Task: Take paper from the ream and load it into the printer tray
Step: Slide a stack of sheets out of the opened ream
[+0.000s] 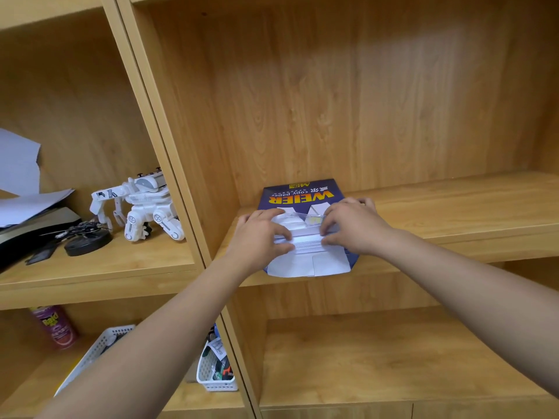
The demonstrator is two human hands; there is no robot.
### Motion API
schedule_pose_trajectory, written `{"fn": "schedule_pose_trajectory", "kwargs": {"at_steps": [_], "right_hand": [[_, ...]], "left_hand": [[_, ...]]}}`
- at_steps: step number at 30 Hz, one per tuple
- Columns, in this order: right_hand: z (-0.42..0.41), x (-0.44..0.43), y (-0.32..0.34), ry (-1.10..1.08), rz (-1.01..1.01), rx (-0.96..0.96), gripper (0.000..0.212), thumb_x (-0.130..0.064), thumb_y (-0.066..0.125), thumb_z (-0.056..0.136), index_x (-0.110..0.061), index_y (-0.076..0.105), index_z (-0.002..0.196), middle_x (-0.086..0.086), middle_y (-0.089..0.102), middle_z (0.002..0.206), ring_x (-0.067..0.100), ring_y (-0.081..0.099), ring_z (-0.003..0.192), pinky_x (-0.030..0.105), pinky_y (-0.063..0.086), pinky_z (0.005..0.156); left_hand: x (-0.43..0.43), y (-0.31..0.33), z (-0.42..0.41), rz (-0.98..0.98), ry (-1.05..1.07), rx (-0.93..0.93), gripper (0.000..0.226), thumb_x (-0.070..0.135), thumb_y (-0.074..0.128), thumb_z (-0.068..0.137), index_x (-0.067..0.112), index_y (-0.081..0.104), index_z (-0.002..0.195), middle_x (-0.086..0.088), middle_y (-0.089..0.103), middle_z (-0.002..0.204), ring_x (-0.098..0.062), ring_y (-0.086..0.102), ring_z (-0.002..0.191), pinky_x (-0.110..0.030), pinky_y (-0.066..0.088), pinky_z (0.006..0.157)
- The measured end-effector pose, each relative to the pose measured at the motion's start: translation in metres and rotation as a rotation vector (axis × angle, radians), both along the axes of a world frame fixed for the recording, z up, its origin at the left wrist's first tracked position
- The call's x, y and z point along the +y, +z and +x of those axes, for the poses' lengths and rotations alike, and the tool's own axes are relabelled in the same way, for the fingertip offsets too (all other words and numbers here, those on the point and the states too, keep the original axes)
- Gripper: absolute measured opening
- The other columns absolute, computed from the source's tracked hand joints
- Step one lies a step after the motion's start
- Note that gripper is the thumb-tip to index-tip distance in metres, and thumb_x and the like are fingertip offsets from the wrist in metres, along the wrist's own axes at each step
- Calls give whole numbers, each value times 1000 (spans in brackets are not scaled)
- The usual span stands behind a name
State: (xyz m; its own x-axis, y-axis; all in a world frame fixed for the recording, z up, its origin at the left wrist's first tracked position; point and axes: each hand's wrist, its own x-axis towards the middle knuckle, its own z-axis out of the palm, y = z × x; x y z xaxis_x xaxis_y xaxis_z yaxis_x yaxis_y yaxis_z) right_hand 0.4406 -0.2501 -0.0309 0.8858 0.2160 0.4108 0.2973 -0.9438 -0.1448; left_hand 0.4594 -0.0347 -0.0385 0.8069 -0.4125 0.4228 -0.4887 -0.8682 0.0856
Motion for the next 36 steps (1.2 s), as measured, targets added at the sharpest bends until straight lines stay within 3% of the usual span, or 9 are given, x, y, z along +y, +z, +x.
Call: {"fn": "schedule_pose_trajectory", "kwargs": {"at_steps": [2, 4, 9, 23, 29, 36], "right_hand": [[4, -1, 3, 7, 17, 29, 12, -40, 72, 77, -33, 76, 86, -13, 68, 109, 16, 43, 117, 35, 20, 89], [7, -2, 5, 16, 42, 56, 12, -41, 74, 77, -34, 75, 85, -9, 69, 110, 16, 44, 116, 33, 19, 88], [10, -6, 5, 25, 89, 79, 9, -44, 74, 75, -36, 72, 80, -11, 69, 107, 15, 45, 112, 34, 22, 93], [6, -6, 1, 25, 95, 28, 10, -40, 67, 82, -34, 75, 84, -12, 71, 105, 17, 49, 112, 40, 25, 99], [7, -4, 2, 25, 116, 21, 12, -36, 62, 84, -33, 74, 80, -12, 71, 103, 16, 49, 111, 38, 24, 97], [9, -3, -9, 62, 70, -82, 22, -29, 54, 91, -22, 74, 84, -9, 68, 105, 19, 47, 116, 35, 20, 93]], "left_hand": [[2, 2, 2, -100, -13, 104, 19, 45, 73, 83, 34, 78, 98, 11, 45, 153, -14, 45, 133, -33, 40, 102], [2, 4, 4, -154, -21, 144, 14, 43, 76, 81, 34, 79, 92, 10, 47, 152, -14, 48, 131, -33, 44, 97], [0, 9, 5, -219, -25, 218, 10, 35, 80, 80, 31, 80, 89, 4, 49, 151, -15, 47, 132, -32, 42, 100], [0, 9, 10, -268, -33, 253, 8, 39, 79, 78, 34, 80, 83, 1, 59, 138, -16, 54, 123, -41, 47, 99], [-1, 8, 2, -269, -21, 214, 12, 37, 76, 83, 30, 81, 91, 2, 53, 146, -17, 50, 129, -37, 45, 101], [-5, -8, -5, -211, -14, -13, 16, 36, 67, 90, 28, 80, 94, 4, 57, 142, -19, 47, 131, -43, 36, 108]]}}
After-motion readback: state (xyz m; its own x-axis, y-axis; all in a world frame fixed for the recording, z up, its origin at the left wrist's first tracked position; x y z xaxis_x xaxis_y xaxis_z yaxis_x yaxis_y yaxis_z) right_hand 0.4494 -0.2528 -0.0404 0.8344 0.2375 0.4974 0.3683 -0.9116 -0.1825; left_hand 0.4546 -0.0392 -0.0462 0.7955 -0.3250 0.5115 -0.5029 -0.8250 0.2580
